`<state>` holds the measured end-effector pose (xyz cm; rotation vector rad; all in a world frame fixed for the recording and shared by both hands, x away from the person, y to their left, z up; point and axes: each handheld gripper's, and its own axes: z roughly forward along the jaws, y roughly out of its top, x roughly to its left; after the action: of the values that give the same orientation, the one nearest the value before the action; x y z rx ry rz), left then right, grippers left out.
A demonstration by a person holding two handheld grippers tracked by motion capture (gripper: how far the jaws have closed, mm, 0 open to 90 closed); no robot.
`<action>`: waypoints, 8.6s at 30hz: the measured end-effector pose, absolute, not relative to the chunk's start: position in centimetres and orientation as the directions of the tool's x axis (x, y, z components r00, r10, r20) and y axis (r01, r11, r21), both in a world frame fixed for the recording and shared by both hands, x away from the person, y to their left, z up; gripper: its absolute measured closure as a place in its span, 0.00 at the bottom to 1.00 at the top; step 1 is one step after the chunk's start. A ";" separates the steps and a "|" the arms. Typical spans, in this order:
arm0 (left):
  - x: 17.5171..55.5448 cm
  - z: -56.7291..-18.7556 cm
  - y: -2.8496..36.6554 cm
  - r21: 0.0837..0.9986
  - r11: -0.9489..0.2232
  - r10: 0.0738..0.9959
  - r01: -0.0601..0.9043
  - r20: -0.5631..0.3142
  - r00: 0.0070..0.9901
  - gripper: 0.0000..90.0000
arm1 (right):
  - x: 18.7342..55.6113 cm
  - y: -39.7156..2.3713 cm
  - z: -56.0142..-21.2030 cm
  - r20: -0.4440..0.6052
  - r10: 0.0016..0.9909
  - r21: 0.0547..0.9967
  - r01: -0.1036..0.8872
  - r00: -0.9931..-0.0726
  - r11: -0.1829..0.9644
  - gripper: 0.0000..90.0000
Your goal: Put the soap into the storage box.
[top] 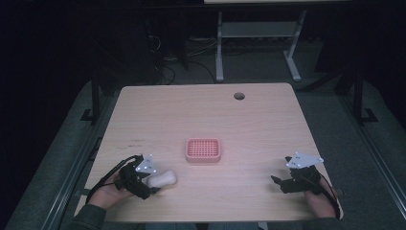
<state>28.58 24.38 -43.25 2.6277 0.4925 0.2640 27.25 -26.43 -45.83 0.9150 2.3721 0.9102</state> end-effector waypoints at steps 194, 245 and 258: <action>37.7 -38.7 14.2 0.371 -0.900 0.247 0.227 0.007 0.969 0.55 | 26.4 -27.1 -45.4 -0.107 0.732 0.767 0.413 -0.673 0.491 0.15; 40.8 -39.0 10.8 0.364 -0.906 0.234 0.217 0.003 0.972 0.55 | 26.3 -27.3 -45.3 -0.102 0.737 0.775 0.411 -0.668 0.481 0.15; 41.3 -39.6 9.7 0.362 -0.907 0.226 0.214 -0.009 0.974 0.55 | 26.3 -27.3 -45.3 -0.097 0.738 0.774 0.415 -0.667 0.478 0.15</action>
<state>41.34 9.66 -39.59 2.7541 0.3180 0.0469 26.34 -27.32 -45.34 0.9610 2.3078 1.0417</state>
